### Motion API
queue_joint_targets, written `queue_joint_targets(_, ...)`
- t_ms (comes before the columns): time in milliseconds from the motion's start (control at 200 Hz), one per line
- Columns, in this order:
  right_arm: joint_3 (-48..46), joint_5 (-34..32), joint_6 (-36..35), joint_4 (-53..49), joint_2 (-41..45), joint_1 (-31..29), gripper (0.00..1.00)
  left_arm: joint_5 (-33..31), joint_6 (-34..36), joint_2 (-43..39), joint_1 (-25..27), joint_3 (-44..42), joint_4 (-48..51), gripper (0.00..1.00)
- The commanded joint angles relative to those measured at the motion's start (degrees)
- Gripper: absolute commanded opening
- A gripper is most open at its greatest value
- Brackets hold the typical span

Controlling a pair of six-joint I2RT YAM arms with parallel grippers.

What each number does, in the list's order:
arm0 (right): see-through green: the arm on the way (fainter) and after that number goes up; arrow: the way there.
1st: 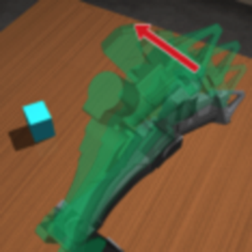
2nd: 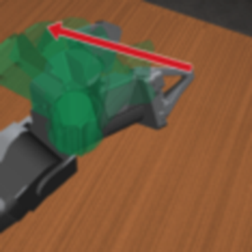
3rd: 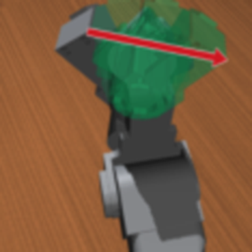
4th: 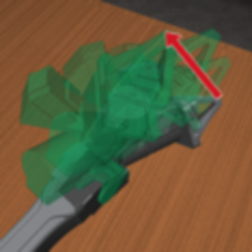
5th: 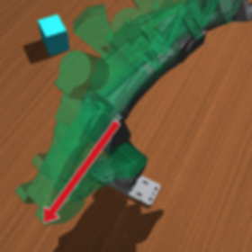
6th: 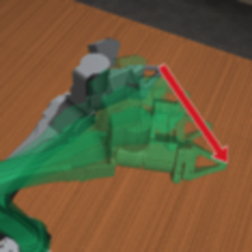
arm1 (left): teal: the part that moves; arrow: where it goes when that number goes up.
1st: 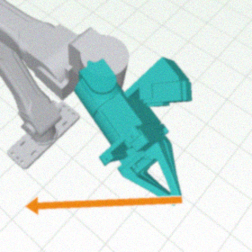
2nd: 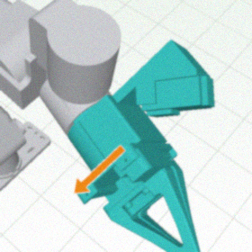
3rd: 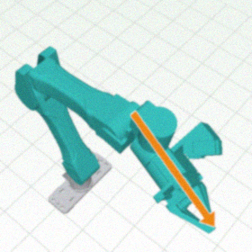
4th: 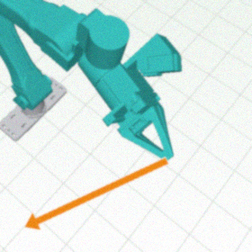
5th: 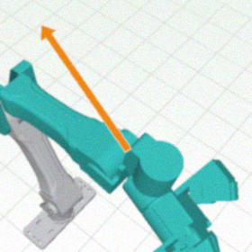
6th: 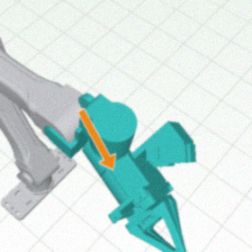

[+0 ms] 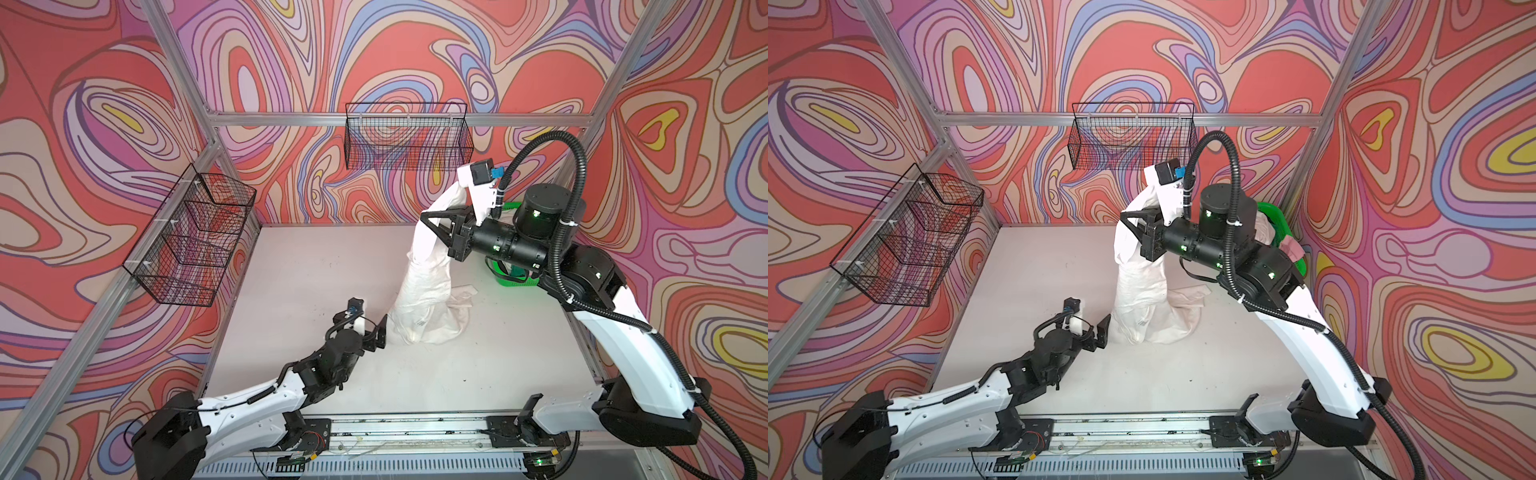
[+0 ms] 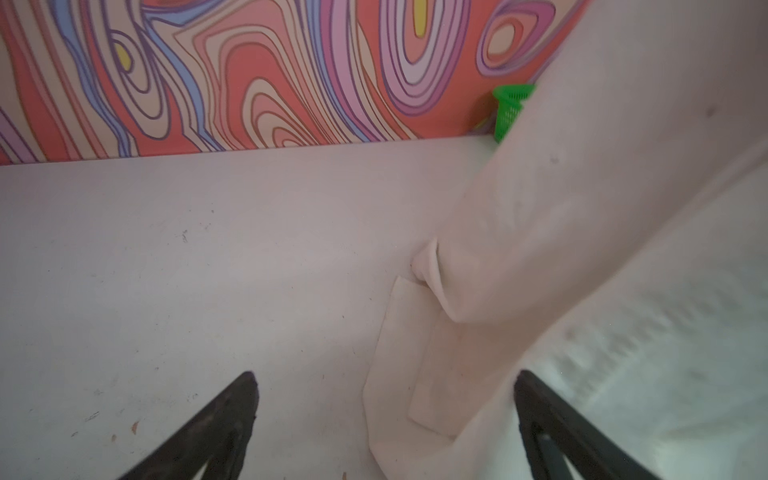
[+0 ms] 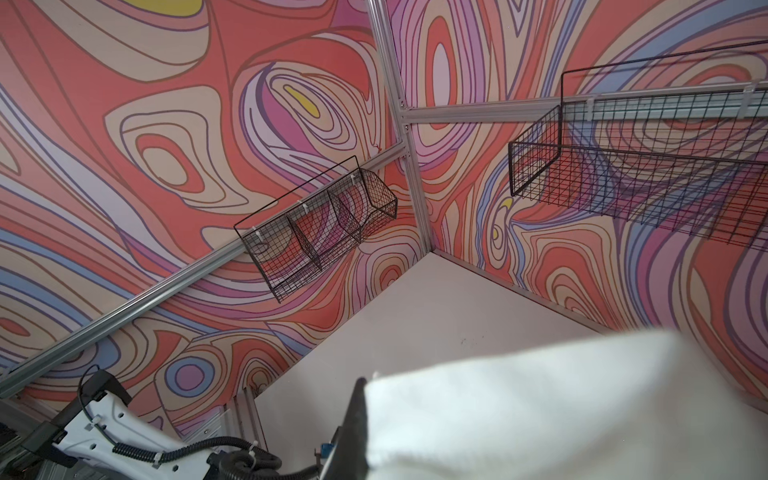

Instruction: Fold and stack the t-shirts

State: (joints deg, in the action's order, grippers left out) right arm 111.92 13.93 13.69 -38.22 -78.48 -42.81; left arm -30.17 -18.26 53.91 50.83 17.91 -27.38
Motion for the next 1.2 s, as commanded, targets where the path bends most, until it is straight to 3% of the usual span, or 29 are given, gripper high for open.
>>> queue_joint_targets(0, 0.49, 4.18, -1.65, 1.04, 1.23, 0.09, 0.00, -0.88, -3.26, -2.11, -3.83, -1.89, -10.48, 0.96)
queue_joint_targets(155, 1.81, 7.86, -1.40, 1.65, -0.50, 0.02, 0.00, 15.60, 1.11, 5.11, -4.47, 2.60, -12.49, 0.96)
queue_joint_targets(486, -2.92, 22.49, 0.36, 7.38, 1.37, 0.14, 0.00, 37.08, 1.55, 20.14, -4.18, 9.54, -21.13, 0.92)
queue_joint_targets(671, -3.64, 24.62, 1.07, 8.36, 3.70, 0.35, 0.00, 34.10, 4.97, 24.16, -4.11, 10.85, -24.74, 0.92)
queue_joint_targets(821, -2.26, 23.99, 0.11, 6.05, 3.78, 0.53, 0.00, 33.48, 7.97, 25.04, -4.09, 13.17, -23.69, 0.64)
queue_joint_targets(991, -1.97, 26.27, 0.11, 6.11, 4.24, 0.54, 0.00, 33.18, 10.98, 26.04, -4.14, 12.41, -24.17, 0.56)
queue_joint_targets(1061, -2.40, 27.71, 0.15, 6.56, 4.32, 0.54, 0.00, 32.55, 11.90, 27.55, -4.07, 12.50, -25.92, 0.58)
queue_joint_targets(1127, -2.59, 28.63, 0.15, 6.51, 4.34, 0.52, 0.00, 30.26, 12.65, 28.45, -4.14, 12.24, -28.61, 0.74)
queue_joint_targets(1197, -2.20, 29.66, -0.45, 5.58, 4.13, 0.54, 0.00, 27.84, 13.77, 29.25, -4.07, 12.23, -32.03, 0.77)
